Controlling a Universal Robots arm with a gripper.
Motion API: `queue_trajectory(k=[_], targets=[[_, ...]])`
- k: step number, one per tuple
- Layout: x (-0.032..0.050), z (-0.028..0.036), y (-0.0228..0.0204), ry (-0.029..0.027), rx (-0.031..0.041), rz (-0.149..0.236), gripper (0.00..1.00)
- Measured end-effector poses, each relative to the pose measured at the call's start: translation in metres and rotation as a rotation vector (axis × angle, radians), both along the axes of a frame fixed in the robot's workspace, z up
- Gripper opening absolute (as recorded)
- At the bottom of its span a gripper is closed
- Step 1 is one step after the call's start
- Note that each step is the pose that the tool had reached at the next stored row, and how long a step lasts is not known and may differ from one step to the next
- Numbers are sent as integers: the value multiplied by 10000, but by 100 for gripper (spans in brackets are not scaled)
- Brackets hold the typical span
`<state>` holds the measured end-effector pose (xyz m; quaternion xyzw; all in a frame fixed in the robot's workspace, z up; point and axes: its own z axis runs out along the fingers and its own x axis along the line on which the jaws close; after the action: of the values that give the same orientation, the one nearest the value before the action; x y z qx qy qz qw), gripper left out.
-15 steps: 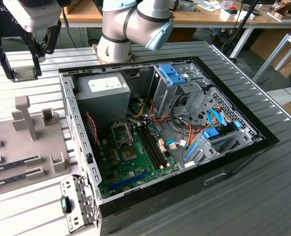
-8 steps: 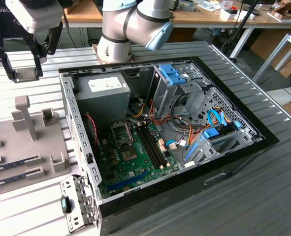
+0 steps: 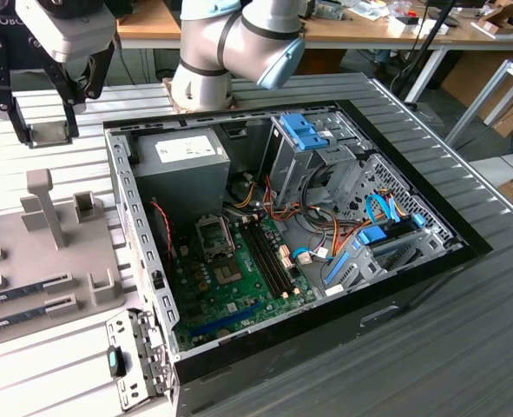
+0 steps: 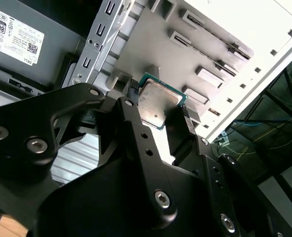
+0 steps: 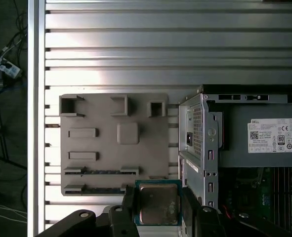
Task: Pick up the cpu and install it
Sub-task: 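Pick up the cpu and move it towards the insertion slot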
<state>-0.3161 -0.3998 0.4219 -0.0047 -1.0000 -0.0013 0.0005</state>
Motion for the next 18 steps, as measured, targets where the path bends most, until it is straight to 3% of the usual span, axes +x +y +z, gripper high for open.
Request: queue_trajectory(k=[18], targets=[[87, -26, -5, 1, -1, 0, 47]])
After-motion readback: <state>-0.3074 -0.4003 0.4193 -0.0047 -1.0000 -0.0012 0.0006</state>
